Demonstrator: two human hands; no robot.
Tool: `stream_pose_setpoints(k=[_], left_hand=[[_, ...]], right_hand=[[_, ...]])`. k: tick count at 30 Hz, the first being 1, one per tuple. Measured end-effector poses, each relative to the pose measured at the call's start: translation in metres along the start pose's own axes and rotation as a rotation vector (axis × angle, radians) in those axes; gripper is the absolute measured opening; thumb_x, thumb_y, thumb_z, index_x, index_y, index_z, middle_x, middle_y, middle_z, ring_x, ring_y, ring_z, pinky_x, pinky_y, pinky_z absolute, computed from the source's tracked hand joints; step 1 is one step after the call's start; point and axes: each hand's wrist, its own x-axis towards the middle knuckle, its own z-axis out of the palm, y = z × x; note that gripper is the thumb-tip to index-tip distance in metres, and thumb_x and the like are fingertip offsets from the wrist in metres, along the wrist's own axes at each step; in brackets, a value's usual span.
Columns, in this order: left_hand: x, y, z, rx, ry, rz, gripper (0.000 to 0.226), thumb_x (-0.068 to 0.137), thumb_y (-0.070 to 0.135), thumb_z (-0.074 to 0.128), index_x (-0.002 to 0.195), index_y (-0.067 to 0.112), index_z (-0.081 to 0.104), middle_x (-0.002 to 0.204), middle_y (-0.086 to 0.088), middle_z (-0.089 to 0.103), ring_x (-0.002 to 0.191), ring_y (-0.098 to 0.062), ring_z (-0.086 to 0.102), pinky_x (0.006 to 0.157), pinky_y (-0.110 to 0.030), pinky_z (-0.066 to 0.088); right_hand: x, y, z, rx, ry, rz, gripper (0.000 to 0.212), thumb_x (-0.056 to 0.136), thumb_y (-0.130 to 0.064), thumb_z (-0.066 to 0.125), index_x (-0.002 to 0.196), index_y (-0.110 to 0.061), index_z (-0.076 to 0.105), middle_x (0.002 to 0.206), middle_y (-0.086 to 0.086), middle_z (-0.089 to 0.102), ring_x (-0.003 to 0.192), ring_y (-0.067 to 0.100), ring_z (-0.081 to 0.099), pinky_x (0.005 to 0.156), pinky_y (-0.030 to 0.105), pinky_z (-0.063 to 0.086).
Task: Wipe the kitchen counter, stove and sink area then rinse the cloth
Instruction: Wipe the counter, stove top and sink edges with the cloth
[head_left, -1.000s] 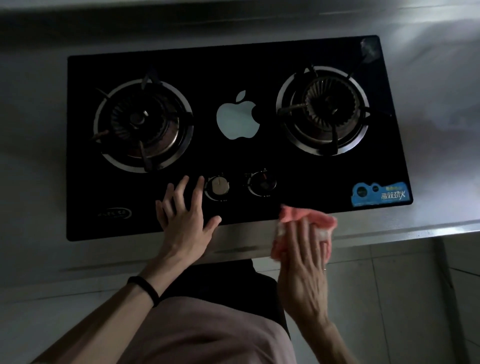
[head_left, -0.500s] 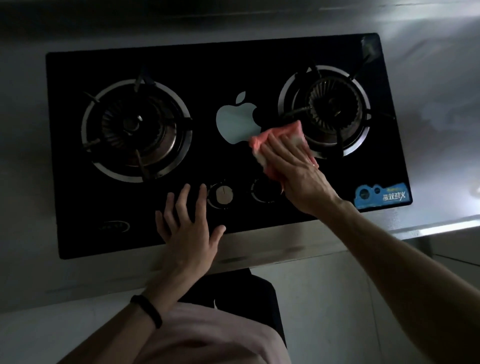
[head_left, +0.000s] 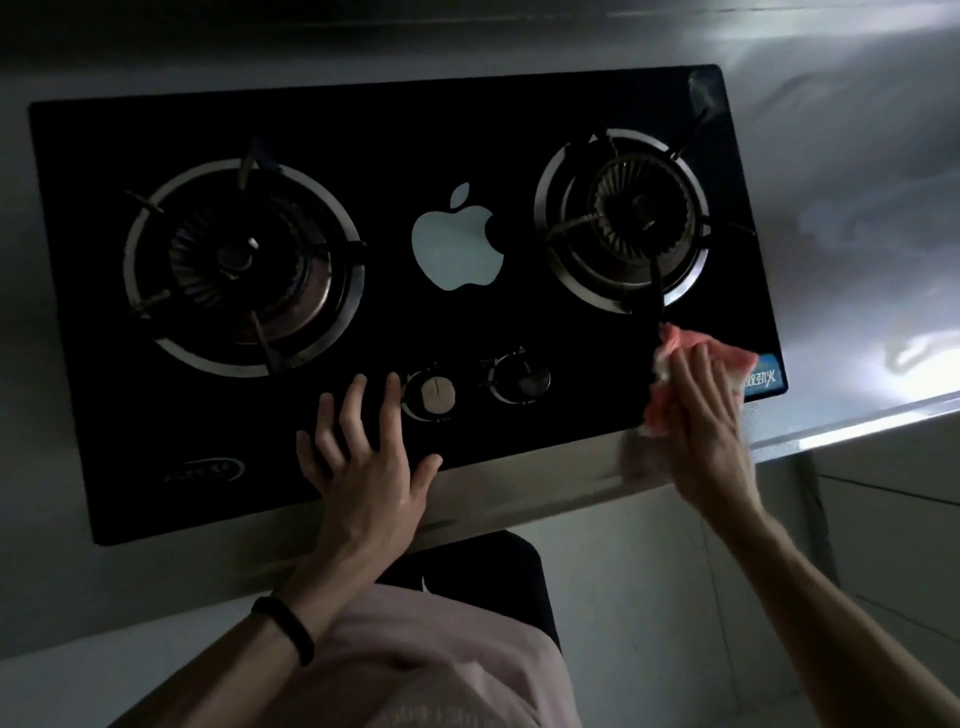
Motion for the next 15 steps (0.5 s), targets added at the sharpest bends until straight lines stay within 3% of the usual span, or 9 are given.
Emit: stream_pose_setpoints(k=[5,8,11,13,15], left_hand=[[0.000,0.000,0.003,0.011,0.030,-0.002,0.101,0.083,0.044,0.082,0.164,0.020,0.026,0.167,-0.012,0.015,0.152,-0.047,0.014,0.115,-0.077,0.022],[0.000,0.001,0.004,0.014,0.058,0.004,0.104,0.080,0.040,0.086,0.163,0.020,0.027,0.166,-0.013,0.016,0.150,-0.048,0.015,0.112,-0.080,0.026],[0.000,0.002,0.004,0.022,0.070,-0.003,0.104,0.078,0.039,0.088,0.162,0.019,0.030,0.165,-0.013,0.019,0.150,-0.049,0.017,0.112,-0.079,0.024],[0.000,0.003,0.002,0.030,0.064,-0.014,0.102,0.079,0.038,0.087,0.162,0.018,0.033,0.166,-0.014,0.020,0.150,-0.049,0.018,0.114,-0.078,0.022],[0.000,0.006,-0.001,0.045,0.056,-0.040,0.100,0.079,0.038,0.088,0.162,0.016,0.036,0.166,-0.016,0.023,0.151,-0.049,0.020,0.115,-0.076,0.022]], right_hand=[[0.024,-0.033,0.015,0.032,0.163,0.183,0.061,0.104,-0.026,0.034,0.164,-0.020,0.029,0.173,0.007,0.021,0.162,0.028,0.012,0.126,0.065,0.009],[-0.003,-0.077,0.043,0.004,0.152,-0.070,0.079,0.090,-0.012,0.051,0.165,-0.018,0.027,0.173,0.003,0.022,0.161,0.023,0.014,0.127,0.066,0.001],[-0.038,-0.099,0.070,0.019,0.011,-0.196,0.092,0.091,-0.017,0.070,0.167,-0.022,0.018,0.175,-0.001,0.012,0.163,0.022,0.004,0.130,0.046,-0.005],[-0.040,-0.089,0.068,0.030,-0.038,-0.217,0.087,0.096,-0.026,0.067,0.167,-0.024,0.016,0.175,-0.004,0.007,0.163,0.020,-0.001,0.130,0.042,-0.004],[-0.029,-0.068,0.053,-0.012,-0.075,-0.233,0.082,0.097,-0.029,0.061,0.167,-0.024,0.017,0.175,-0.002,0.009,0.163,0.020,0.001,0.131,0.047,-0.001]])
